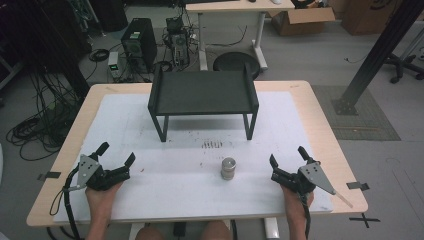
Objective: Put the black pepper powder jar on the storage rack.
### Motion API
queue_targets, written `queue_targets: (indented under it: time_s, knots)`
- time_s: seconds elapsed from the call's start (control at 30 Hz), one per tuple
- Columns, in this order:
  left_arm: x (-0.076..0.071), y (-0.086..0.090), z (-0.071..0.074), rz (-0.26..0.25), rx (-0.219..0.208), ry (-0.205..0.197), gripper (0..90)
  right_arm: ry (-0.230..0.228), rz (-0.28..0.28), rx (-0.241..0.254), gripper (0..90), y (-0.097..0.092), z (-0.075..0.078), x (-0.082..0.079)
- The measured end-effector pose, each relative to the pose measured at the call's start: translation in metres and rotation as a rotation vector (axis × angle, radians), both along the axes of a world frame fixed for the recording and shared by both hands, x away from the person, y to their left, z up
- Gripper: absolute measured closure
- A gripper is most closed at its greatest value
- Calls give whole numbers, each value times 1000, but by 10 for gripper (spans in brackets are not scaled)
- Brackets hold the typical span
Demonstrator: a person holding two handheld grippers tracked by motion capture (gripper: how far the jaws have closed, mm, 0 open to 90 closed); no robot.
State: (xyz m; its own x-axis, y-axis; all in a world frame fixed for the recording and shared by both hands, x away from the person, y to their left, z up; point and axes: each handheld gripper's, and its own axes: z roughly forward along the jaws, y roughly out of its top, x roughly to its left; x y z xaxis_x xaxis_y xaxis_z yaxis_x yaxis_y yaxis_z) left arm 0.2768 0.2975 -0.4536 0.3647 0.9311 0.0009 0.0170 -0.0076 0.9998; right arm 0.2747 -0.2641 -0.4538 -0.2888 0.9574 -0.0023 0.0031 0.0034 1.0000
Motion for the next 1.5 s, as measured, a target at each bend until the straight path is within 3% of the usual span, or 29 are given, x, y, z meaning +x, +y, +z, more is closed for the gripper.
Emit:
queue_targets:
  time_s: [0.6, 0.73, 0.97, 1.23, 1.4, 1.5]
  knots:
    - [0, 0, 0, -3, 1, 1, 15, 3, 9, 2, 0, 0, 0, 0]
    - [0, 0, 0, -3, 2, 1, 15, -1, 48, -3, 0, -1, 0, 1]
    - [0, 0, 0, -3, 2, 2, 16, -25, 62, -4, 2, -2, 0, -1]
    - [0, 0, 0, -3, 2, 2, 16, -10, 96, 0, 2, -2, 3, 0]
    - [0, 0, 0, -3, 2, 2, 17, -14, 135, -6, 6, -1, 12, -1]
    - [0, 0, 0, -4, 2, 2, 17, 0, 219, -32, 9, 1, 23, -1]
